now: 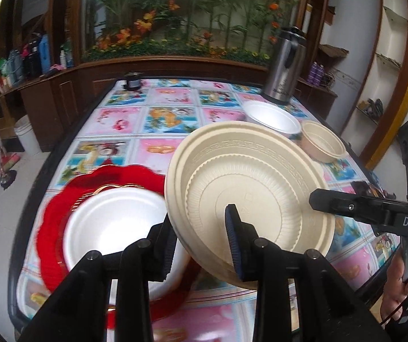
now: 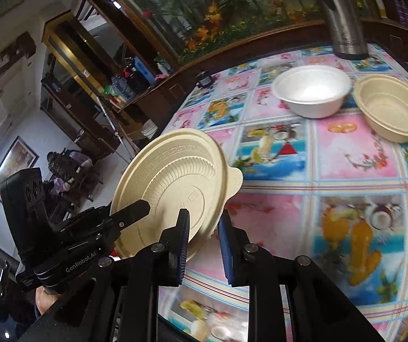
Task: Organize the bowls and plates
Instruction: 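Lower the cream bowl onto the white plate and open the left gripper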
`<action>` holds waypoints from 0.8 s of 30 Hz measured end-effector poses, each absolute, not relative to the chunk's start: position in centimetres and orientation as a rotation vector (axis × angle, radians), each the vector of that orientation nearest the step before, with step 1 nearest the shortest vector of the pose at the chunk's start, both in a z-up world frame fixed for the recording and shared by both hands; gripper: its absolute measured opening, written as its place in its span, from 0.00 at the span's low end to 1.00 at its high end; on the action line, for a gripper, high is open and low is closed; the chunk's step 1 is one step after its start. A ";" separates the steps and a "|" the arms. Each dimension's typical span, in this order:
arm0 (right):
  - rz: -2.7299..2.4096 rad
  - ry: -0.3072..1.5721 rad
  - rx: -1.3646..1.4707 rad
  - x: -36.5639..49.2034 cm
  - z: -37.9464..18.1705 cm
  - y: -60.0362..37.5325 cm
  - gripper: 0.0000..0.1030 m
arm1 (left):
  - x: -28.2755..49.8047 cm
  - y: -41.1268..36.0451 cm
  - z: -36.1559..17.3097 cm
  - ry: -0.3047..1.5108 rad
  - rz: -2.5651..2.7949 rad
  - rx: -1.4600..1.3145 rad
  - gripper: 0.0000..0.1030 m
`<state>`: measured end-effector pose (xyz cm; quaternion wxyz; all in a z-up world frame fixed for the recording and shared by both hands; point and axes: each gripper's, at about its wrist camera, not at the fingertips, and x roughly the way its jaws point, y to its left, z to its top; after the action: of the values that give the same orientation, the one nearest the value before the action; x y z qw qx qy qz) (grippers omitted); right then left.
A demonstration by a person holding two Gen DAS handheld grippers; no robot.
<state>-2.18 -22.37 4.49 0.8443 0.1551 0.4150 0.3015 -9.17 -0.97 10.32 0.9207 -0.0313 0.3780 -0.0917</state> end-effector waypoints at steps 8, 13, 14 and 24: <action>0.743 0.925 0.256 -1.0 4.0 -14.3 0.22 | -10.5 6.4 10.3 0.765 -0.043 -0.135 0.30; 0.779 0.980 0.225 -0.3 2.4 -10.8 0.22 | -10.4 9.0 8.7 0.800 -0.011 -0.180 0.30; 0.779 0.987 0.221 -0.2 2.2 -10.4 0.22 | -10.3 9.2 8.4 0.806 -0.007 -0.187 0.30; 0.762 1.034 0.180 0.3 0.6 -8.7 0.23 | -9.8 10.0 6.6 0.836 -0.004 -0.220 0.30</action>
<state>0.32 -8.73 0.56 0.7970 0.0837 0.4817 0.3547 -9.85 9.99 6.64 0.9080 -0.1067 0.4051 -0.0018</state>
